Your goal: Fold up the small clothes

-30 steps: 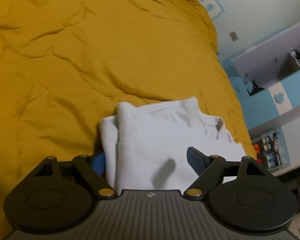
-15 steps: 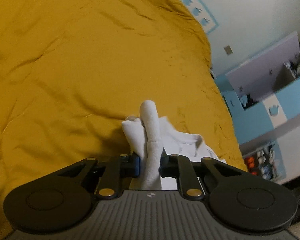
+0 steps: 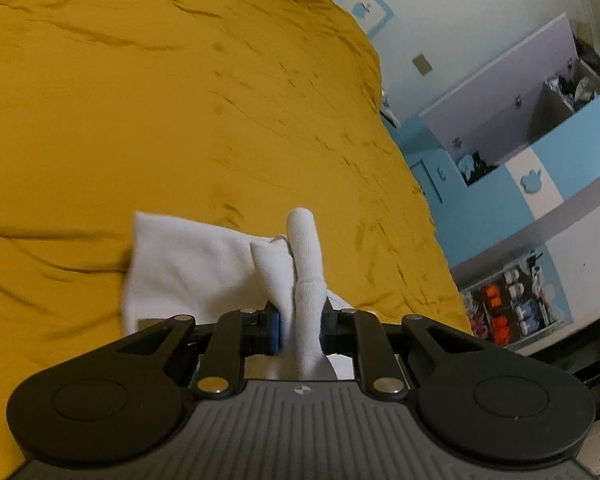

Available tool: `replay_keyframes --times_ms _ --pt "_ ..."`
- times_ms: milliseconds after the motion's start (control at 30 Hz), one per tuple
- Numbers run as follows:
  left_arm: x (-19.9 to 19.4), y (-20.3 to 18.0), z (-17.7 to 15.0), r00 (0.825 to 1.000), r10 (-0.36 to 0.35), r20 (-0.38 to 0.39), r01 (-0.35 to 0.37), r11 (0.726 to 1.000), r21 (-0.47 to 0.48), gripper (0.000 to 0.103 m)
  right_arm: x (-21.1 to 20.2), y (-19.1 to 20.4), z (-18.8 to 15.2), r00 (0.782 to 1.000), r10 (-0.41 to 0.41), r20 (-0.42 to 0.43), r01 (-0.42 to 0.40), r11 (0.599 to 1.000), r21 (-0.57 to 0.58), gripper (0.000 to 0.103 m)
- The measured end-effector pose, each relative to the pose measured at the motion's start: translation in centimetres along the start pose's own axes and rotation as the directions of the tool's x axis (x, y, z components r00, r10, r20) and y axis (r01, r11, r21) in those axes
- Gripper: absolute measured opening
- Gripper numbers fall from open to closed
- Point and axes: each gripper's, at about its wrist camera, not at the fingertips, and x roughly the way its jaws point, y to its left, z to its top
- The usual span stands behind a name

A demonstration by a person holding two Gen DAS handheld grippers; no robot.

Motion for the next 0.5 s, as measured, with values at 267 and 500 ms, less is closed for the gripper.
replay_keyframes --times_ms 267,500 --pt "6.1 -5.3 -1.9 0.999 0.019 -0.031 -0.017 0.999 0.049 0.018 -0.9 -10.1 -2.1 0.993 -0.121 -0.018 0.122 0.973 0.196 0.003" --pt "10.1 -9.0 -2.8 0.997 0.042 -0.07 -0.033 0.993 0.113 0.018 -1.1 -15.6 -4.5 0.981 -0.192 -0.024 0.189 0.925 0.329 0.003"
